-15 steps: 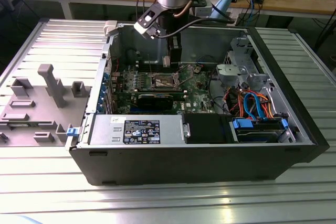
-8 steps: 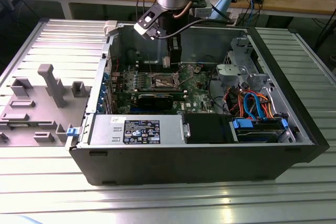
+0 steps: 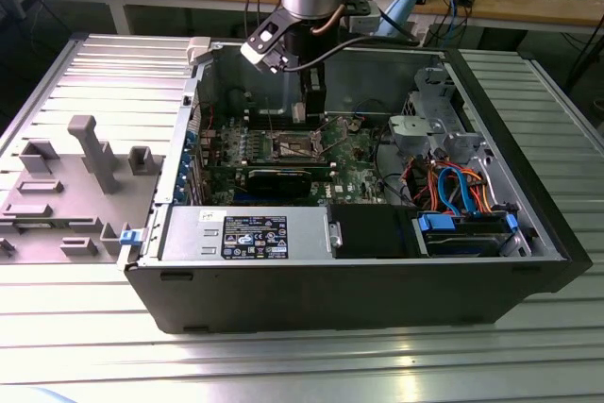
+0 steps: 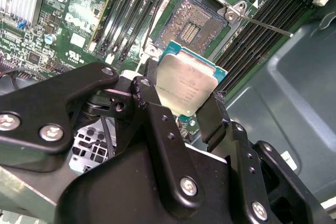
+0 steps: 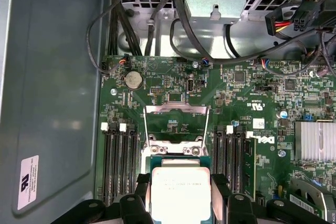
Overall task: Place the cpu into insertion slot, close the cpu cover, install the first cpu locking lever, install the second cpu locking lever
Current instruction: 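Place the cpu into insertion slot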
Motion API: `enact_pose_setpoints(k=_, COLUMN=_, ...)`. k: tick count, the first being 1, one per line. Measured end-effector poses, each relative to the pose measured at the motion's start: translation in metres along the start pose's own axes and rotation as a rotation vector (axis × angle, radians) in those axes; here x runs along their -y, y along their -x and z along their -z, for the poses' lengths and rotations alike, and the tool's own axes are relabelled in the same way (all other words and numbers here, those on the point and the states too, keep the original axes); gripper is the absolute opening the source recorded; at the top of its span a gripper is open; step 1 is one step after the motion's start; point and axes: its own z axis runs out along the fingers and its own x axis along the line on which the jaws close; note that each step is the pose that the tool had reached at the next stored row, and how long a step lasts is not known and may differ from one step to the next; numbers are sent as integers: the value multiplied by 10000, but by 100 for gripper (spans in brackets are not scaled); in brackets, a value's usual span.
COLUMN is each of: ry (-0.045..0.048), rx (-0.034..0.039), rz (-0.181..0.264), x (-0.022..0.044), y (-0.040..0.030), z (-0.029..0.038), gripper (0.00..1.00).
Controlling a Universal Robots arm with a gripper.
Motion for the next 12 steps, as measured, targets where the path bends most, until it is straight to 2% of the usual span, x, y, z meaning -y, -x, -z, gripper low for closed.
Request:
enact_pose_setpoints(k=4, ry=0, rx=-1, rz=0, x=41, y=-1, z=-13, gripper=54)
enact_pose_setpoints(k=12, ry=0, rx=0, rz=-4, x=50, y=-5, z=-52, gripper=54)
